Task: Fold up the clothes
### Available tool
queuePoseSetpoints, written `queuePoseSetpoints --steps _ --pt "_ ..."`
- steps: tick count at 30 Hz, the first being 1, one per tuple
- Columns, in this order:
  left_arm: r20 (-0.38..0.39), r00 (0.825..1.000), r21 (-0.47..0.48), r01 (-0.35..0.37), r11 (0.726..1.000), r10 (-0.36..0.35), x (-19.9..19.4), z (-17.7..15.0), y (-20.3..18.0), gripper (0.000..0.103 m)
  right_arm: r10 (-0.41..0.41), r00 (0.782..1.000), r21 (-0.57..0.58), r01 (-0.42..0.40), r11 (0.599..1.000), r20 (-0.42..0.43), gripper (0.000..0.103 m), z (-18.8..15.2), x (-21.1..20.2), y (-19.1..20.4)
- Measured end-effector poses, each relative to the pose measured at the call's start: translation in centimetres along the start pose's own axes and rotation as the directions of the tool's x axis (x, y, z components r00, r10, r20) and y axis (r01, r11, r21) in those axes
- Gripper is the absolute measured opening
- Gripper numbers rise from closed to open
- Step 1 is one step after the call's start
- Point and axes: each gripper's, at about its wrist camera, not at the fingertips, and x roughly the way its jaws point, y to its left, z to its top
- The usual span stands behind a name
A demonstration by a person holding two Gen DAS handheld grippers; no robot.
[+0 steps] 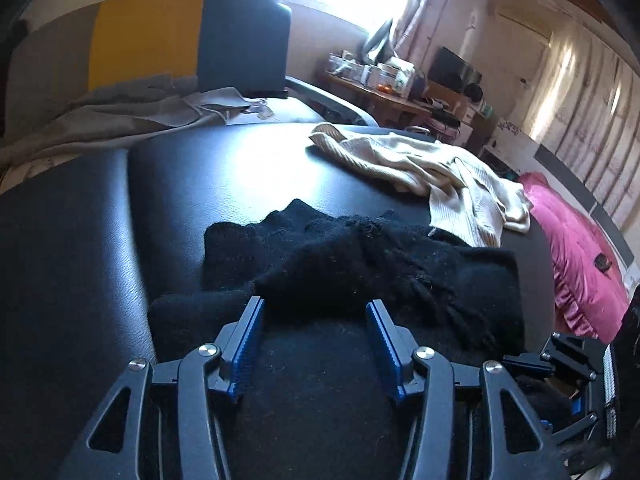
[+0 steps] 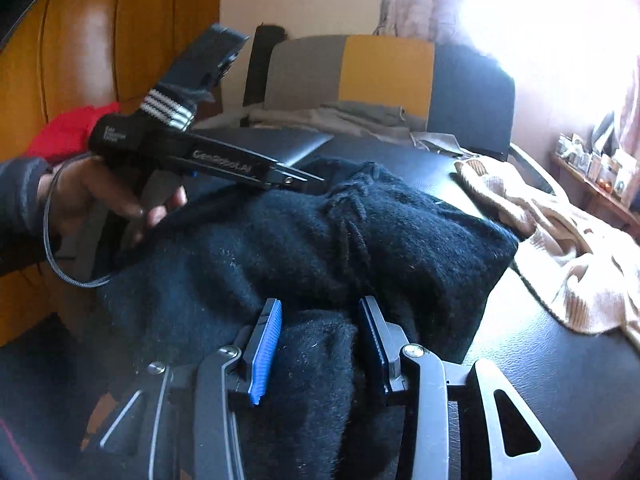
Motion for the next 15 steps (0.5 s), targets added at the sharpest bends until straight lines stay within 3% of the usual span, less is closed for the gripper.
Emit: queuePoseSetpoints --steps 3,6,9,12,14,15 --pt "0.052 0.998 -0.098 0.037 0.994 -0.032 -3.1 -1.5 1.3 0.052 -0.022 1.000 0.012 0.022 1.000 0.009 0.042 0.1 -0.1 0.5" --pt "0.105 0.991 -0.221 0.101 0.970 -0.079 -6.6 -3.5 3.2 0.055 -0.039 0.999 0.027 0.038 0.999 0.022 0.044 0.0 -0.4 1.1" --pt "0.117 0.987 -0.327 0.143 0.934 -0.111 -9.0 -6.2 5.1 0.057 -0.059 0.998 0.044 0.058 0.997 0.034 0.046 -0.1 -0.5 1.4" --pt "0.124 0.981 -0.436 0.186 0.880 -0.146 -9.8 -8.9 6.9 0.059 -0.074 0.997 0.023 0.073 0.997 0.033 0.049 0.1 -1.1 2.0" --pt "0.143 0.974 -0.484 0.226 0.845 -0.178 -10.0 -9.8 7.7 0.062 -0.040 0.999 0.033 0.040 0.999 0.001 0.052 0.8 -1.6 1.8" --pt "0.154 0.969 -0.494 0.245 0.834 -0.193 -9.9 -9.9 8.0 0.063 0.003 1.000 0.076 -0.002 0.997 -0.012 0.062 1.3 -2.1 1.1"
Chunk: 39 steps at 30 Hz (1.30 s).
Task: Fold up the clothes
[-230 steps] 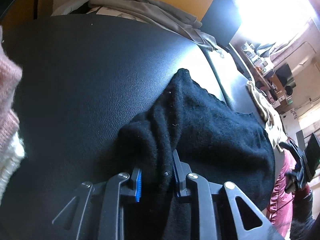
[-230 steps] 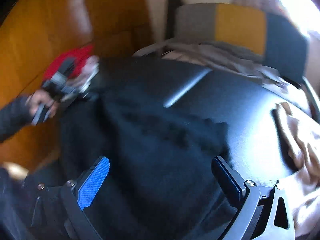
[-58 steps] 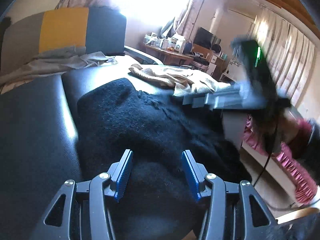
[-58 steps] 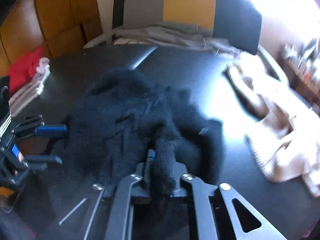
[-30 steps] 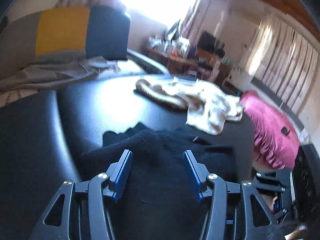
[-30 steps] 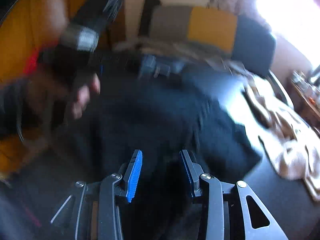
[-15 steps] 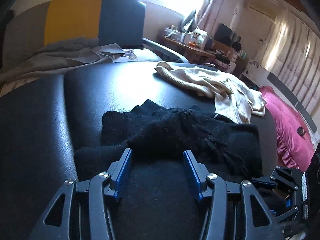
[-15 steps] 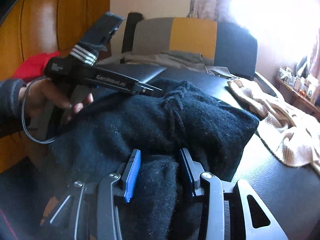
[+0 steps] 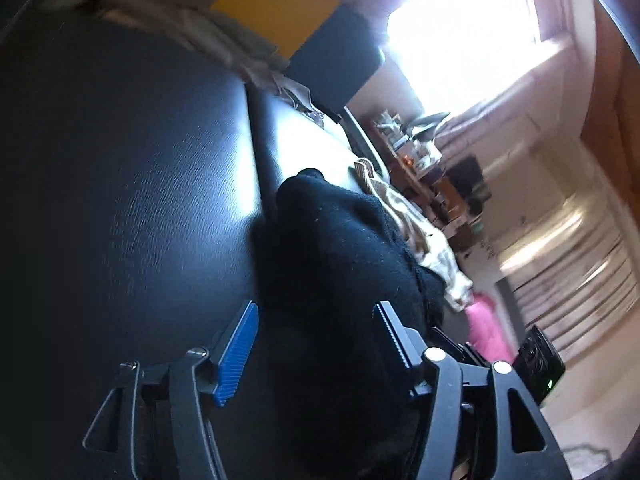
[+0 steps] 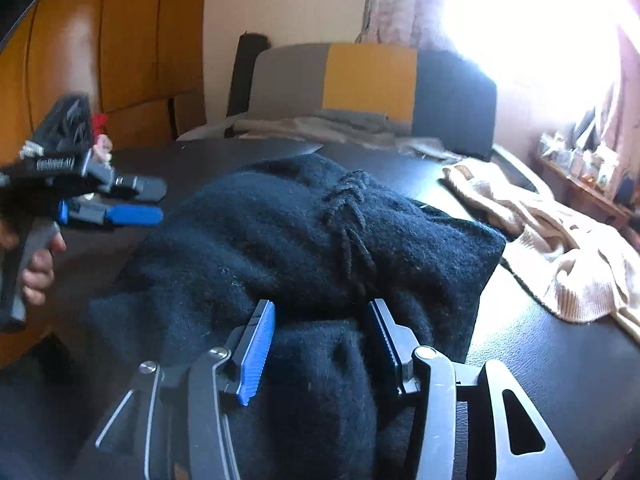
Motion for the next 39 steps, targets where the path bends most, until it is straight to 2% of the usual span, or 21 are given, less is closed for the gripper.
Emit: queuePoseSetpoints --steps 1,3,6,8,10,14,16,21,22,23,24,25,26,29,31,32,35,37,39 --pt "0.003 1.000 -0.008 0.025 1.000 -0.025 0.1 0.1 0.1 0.065 0.040 0.999 0.062 -0.040 0.997 0.001 0.082 0.5 -0.7 -0.9" --pt "0.002 0.998 -0.004 0.059 0.998 -0.059 0.6 0.6 -0.1 0.069 0.061 0.997 0.171 -0.067 0.983 0.036 0.103 1.1 -2.1 -3.0" --pt "-0.028 0.996 0.024 0.081 0.996 -0.080 2.3 1.4 -0.7 0.071 0.090 0.994 0.321 -0.106 0.941 0.064 0.103 1.5 -3.3 -6.8" --pt "-0.064 0.996 0.058 0.064 0.996 -0.060 4.1 2.1 -1.0 0.071 0.118 0.993 0.408 -0.114 0.906 0.016 0.103 1.3 -2.7 -9.2" --pt "-0.085 0.995 0.089 0.067 0.994 -0.059 5.6 2.5 -1.6 0.071 0.163 0.986 0.441 -0.127 0.888 -0.043 0.103 0.9 -1.3 -11.0" --pt "-0.102 0.993 0.188 0.070 0.980 -0.051 7.5 3.1 -2.7 0.072 0.228 0.966 0.434 -0.156 0.888 -0.120 0.103 1.0 2.3 -12.3" --pt "-0.107 0.992 0.199 0.088 0.976 -0.068 8.2 3.4 -2.8 0.073 0.253 0.958 0.396 -0.182 0.900 -0.133 0.103 1.6 3.9 -12.1" --pt "-0.150 0.988 0.203 0.064 0.977 -0.033 9.3 3.7 -3.7 0.076 0.328 0.935 0.330 -0.269 0.905 -0.138 0.103 3.3 7.0 -10.5" --pt "-0.159 0.987 0.204 0.058 0.977 -0.026 9.5 3.7 -3.9 0.076 0.332 0.933 0.316 -0.275 0.908 -0.139 0.102 3.5 7.3 -10.1" --pt "-0.158 0.987 0.190 0.062 0.980 -0.032 9.4 3.5 -3.8 0.071 0.329 0.934 0.303 -0.275 0.913 -0.142 0.099 3.6 7.4 -9.7" --pt "-0.148 0.988 0.168 0.069 0.983 -0.044 9.2 3.3 -3.6 0.064 0.326 0.935 0.293 -0.274 0.916 -0.144 0.087 3.5 7.4 -9.4" --pt "-0.133 0.990 0.141 0.073 0.987 -0.054 9.0 2.9 -3.2 0.053 0.325 0.936 0.293 -0.274 0.916 -0.139 0.080 3.3 7.2 -9.3" --pt "-0.123 0.990 0.119 0.079 0.990 -0.064 8.9 2.6 -2.9 0.044 0.323 0.937 0.297 -0.274 0.915 -0.131 0.077 3.0 6.9 -9.2" --pt "-0.104 0.992 0.129 0.080 0.988 -0.066 7.3 1.6 -3.6 0.035 0.313 0.945 0.334 -0.266 0.904 -0.096 0.070 2.0 6.0 -9.1" --pt "-0.085 0.993 0.131 0.091 0.987 -0.080 5.6 0.8 -4.0 0.034 0.336 0.938 0.369 -0.284 0.885 -0.086 0.056 1.9 5.6 -8.6" --pt "-0.068 0.992 0.111 0.114 0.987 -0.106 4.4 0.5 -3.7 0.034 0.358 0.930 0.379 -0.302 0.875 -0.085 0.055 2.0 5.6 -7.9" --pt "-0.005 0.993 0.082 0.118 0.990 -0.118 0.5 -0.3 -2.6 0.033 0.424 0.899 0.372 -0.361 0.856 -0.104 0.055 2.1 5.8 -5.1" --pt "0.052 0.992 0.073 0.111 0.991 -0.115 -2.8 -0.7 -1.9 0.033 0.501 0.859 0.386 -0.431 0.816 -0.101 0.054 2.5 6.4 -2.8" --pt "0.132 0.987 0.080 0.082 0.993 -0.092 -7.0 -0.9 -1.5 0.033 0.582 0.807 0.374 -0.512 0.773 -0.097 0.054 3.6 7.3 0.5"
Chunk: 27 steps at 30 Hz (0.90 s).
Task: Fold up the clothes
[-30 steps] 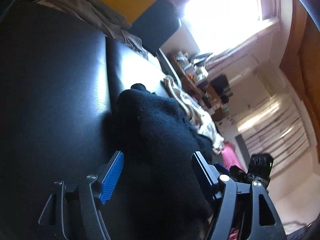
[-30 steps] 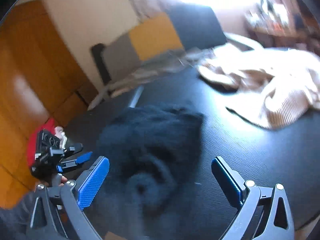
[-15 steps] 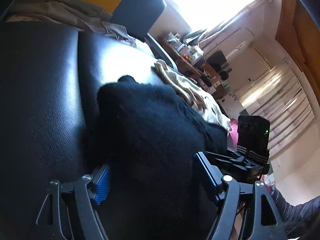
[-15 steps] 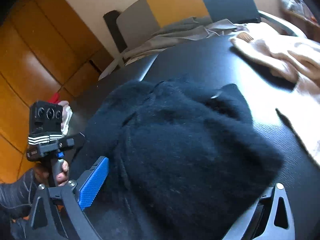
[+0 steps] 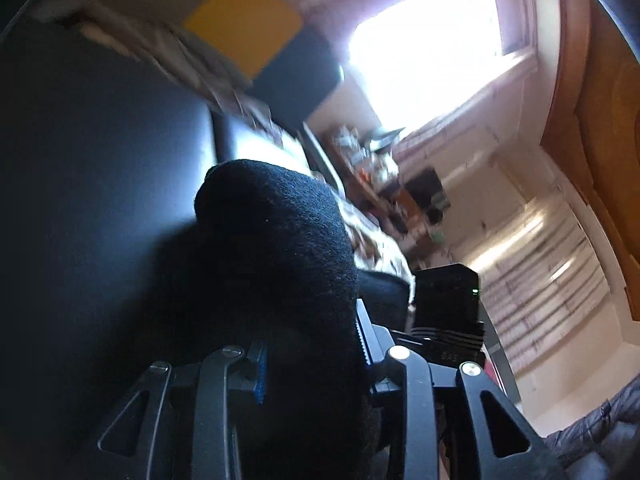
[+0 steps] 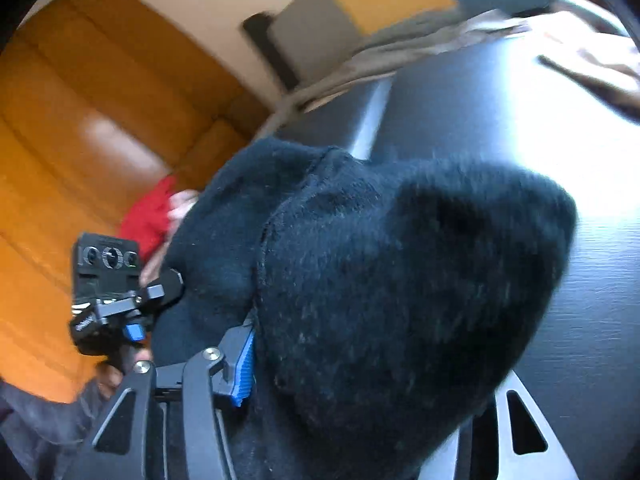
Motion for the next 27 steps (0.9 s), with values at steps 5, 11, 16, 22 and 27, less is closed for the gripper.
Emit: queuePoseSetpoints --steps 5,11,16,22,27 --pt "0.278 0.954 0.045 -0.128 0.991 0.110 -12.9 3.0 -0.5 0.033 0.196 0.975 -0.152 -0.211 0.966 -0.104 0.054 3.8 7.9 9.9" --pt "0.572 0.782 0.064 -0.344 0.937 0.248 -27.0 8.8 -1.3 0.033 0.395 0.895 -0.367 -0.445 0.817 -0.208 0.054 12.1 17.2 26.3" --pt "0.643 0.631 -0.121 -0.477 0.871 0.435 -34.3 12.5 2.6 0.034 0.429 0.847 -0.464 -0.531 0.709 -0.313 0.054 17.3 25.5 38.2" --pt "0.436 0.535 -0.446 -0.570 0.690 0.724 -34.7 11.3 15.3 0.038 0.217 0.844 -0.450 -0.459 0.766 -0.491 0.056 16.0 40.4 39.4" --pt "0.518 0.512 -0.494 -0.475 0.728 0.685 -34.9 9.5 15.0 0.040 0.370 0.789 -0.334 -0.562 0.757 -0.490 0.064 15.9 43.0 37.2"
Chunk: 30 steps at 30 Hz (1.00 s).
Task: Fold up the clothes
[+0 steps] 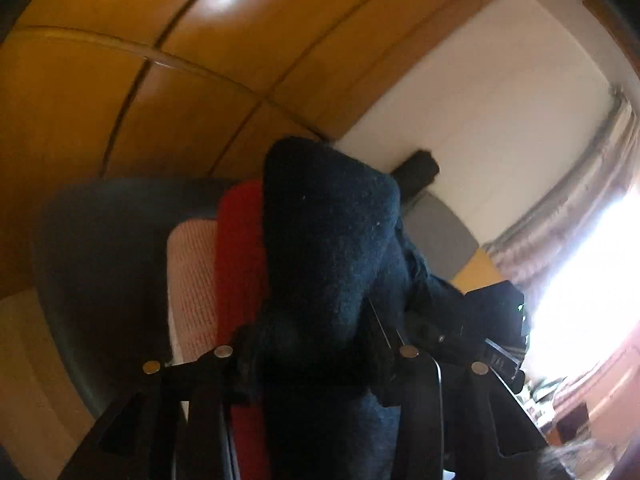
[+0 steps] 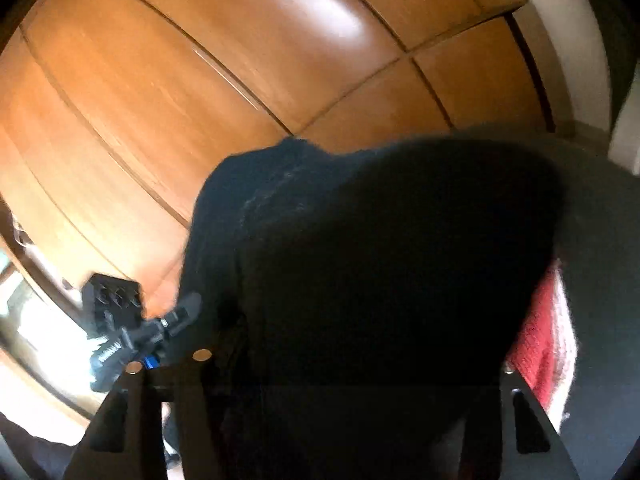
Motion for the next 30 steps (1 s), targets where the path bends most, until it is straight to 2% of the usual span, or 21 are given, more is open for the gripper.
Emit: queuePoseSetpoints --steps 3,5,7,8,9,11,12,14,15,18,20,22,24,28,30 --pt "0.041 0.999 0.018 -0.018 1.000 0.018 -2.6 0.8 0.3 0.040 -0.030 0.999 -0.080 0.027 0.996 -0.040 0.072 0.7 0.2 1.7" --pt "0.091 0.995 0.057 -0.048 0.997 0.042 -4.8 1.7 -0.1 0.038 -0.063 0.997 -0.112 0.058 0.992 -0.036 0.075 1.0 -0.6 2.5" --pt "0.144 0.988 0.113 -0.065 0.991 0.048 -6.8 2.6 -1.0 0.039 -0.151 0.988 -0.161 0.151 0.975 0.011 0.086 1.8 -2.9 2.4" --pt "0.159 0.987 0.148 -0.055 0.988 0.031 -7.3 3.2 -1.5 0.040 -0.188 0.981 -0.181 0.192 0.965 0.037 0.086 1.7 -4.1 2.6" --pt "0.172 0.985 0.196 -0.050 0.979 0.015 -7.3 3.9 -2.5 0.041 -0.242 0.968 -0.214 0.252 0.944 0.074 0.086 1.2 -5.2 3.4" --pt "0.189 0.982 0.297 -0.049 0.953 -0.008 -6.8 5.5 -4.6 0.043 -0.356 0.919 -0.299 0.392 0.870 0.167 0.086 -0.2 -7.5 5.5" --pt "0.184 0.983 0.344 -0.047 0.938 -0.019 -5.8 5.9 -5.9 0.044 -0.367 0.909 -0.343 0.414 0.843 0.197 0.086 -1.1 -8.4 6.9" --pt "0.158 0.987 0.426 -0.033 0.904 -0.038 -4.7 6.3 -7.8 0.048 -0.356 0.905 -0.423 0.423 0.801 0.232 0.086 -2.8 -9.9 9.5" --pt "0.135 0.990 0.439 -0.033 0.898 -0.029 -3.7 6.2 -8.2 0.048 -0.344 0.910 -0.466 0.414 0.782 0.233 0.086 -3.6 -10.0 10.7" --pt "0.057 0.998 0.455 -0.035 0.890 0.011 -0.2 5.7 -9.1 0.048 -0.334 0.932 -0.587 0.351 0.729 0.142 0.086 -5.7 -6.8 13.0" --pt "-0.005 0.996 0.419 -0.078 0.905 0.088 2.1 4.6 -7.8 0.048 -0.353 0.933 -0.593 0.321 0.738 0.066 0.086 -5.6 -3.6 12.2" --pt "-0.003 0.991 0.397 -0.123 0.910 0.135 2.0 2.9 -6.4 0.044 -0.389 0.921 -0.567 0.329 0.755 0.017 0.079 -4.7 -0.7 10.5" --pt "0.007 0.989 0.392 -0.137 0.910 0.145 1.4 1.6 -5.5 0.043 -0.399 0.917 -0.486 0.348 0.802 -0.002 0.075 -3.0 0.9 7.7" --pt "0.015 0.990 0.374 -0.136 0.917 0.141 0.8 0.3 -4.6 0.039 -0.337 0.942 -0.353 0.318 0.880 0.009 0.075 -2.9 1.5 3.4" --pt "0.014 0.989 0.376 -0.139 0.916 0.145 1.1 0.1 -4.9 0.039 -0.340 0.940 -0.357 0.325 0.876 0.022 0.075 -3.6 2.0 3.2"
